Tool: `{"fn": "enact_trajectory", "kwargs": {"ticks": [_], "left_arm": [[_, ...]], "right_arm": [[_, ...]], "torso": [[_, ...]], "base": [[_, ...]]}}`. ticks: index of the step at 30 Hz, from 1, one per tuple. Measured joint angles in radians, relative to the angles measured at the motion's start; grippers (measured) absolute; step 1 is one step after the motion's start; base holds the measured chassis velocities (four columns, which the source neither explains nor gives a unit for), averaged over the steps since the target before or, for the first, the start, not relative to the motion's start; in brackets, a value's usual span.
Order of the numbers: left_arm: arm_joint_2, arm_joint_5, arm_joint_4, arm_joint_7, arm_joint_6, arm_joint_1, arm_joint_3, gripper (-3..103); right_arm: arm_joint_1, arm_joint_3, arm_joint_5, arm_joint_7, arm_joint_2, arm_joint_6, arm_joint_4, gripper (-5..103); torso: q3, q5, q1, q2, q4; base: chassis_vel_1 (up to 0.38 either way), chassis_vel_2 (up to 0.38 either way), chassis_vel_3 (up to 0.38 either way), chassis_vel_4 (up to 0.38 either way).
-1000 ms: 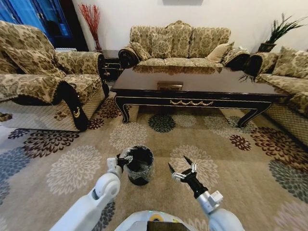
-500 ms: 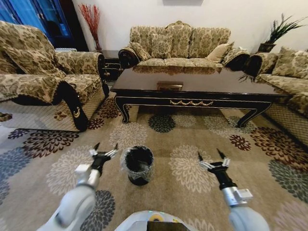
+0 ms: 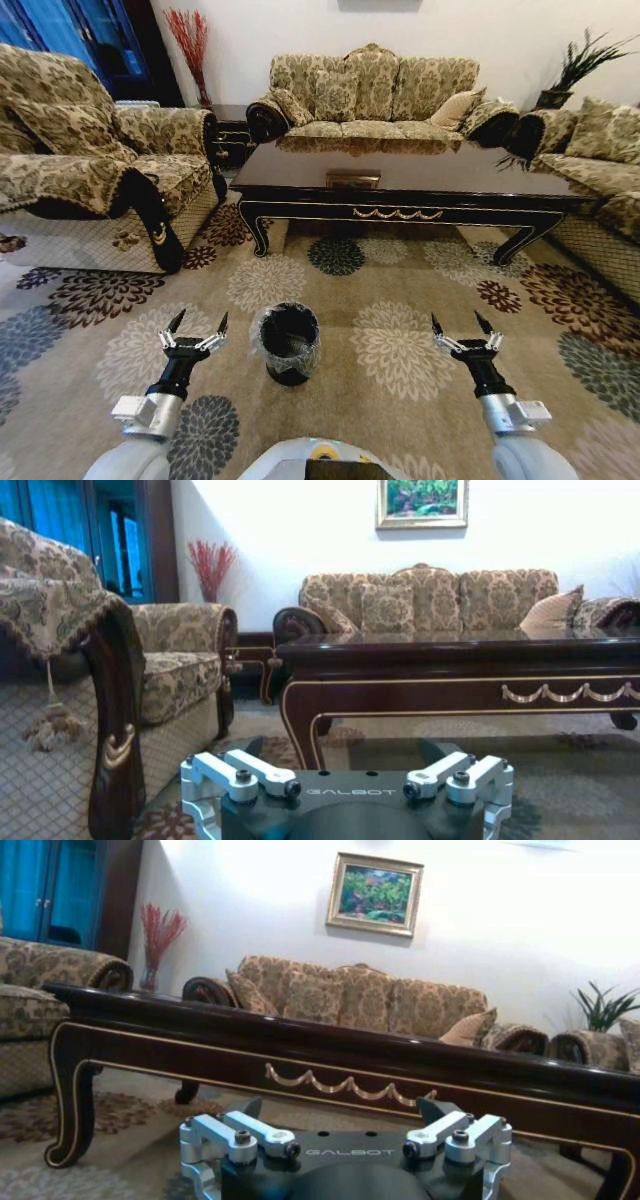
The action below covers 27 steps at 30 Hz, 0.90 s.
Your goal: Move to the front of the table and pick up the trash from the floor, then place it into the trash bin.
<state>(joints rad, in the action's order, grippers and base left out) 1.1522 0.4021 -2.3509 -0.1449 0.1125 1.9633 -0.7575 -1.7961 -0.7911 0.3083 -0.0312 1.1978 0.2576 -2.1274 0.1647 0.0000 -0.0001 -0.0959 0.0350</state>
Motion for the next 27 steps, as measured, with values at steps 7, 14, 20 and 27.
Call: {"fn": "enact_trajectory", "kwargs": {"ticks": [7, 14, 20, 27], "left_arm": [[-0.002, 0.004, 0.001, -0.004, -0.007, -0.003, 0.004, 100], [-0.003, 0.005, 0.001, -0.006, -0.009, -0.005, 0.005, 100], [-0.003, 0.006, 0.002, -0.007, -0.011, -0.006, 0.006, 100], [-0.003, 0.006, 0.002, -0.007, -0.011, -0.006, 0.007, 100]], "right_arm": [[-0.001, -0.001, 0.001, -0.005, 0.000, 0.000, 0.001, 100], [0.000, 0.000, 0.001, -0.005, 0.000, 0.000, 0.001, 100], [0.000, 0.000, 0.001, -0.005, 0.000, 0.000, 0.001, 100], [0.000, 0.001, 0.001, -0.005, 0.000, 0.000, 0.001, 100]], "torso": [[0.000, 0.0000, 0.000, 0.000, 0.0001], [0.000, 0.0000, 0.000, 0.000, 0.0002], [0.000, 0.0000, 0.000, 0.000, 0.0001], [0.000, 0.0001, 0.000, 0.000, 0.0001]], "base": [[0.000, 0.000, 0.000, 0.000], [0.000, 0.000, 0.000, 0.000], [0.015, -0.030, -0.022, 0.021], [0.125, -0.135, -0.125, 0.141]]}}
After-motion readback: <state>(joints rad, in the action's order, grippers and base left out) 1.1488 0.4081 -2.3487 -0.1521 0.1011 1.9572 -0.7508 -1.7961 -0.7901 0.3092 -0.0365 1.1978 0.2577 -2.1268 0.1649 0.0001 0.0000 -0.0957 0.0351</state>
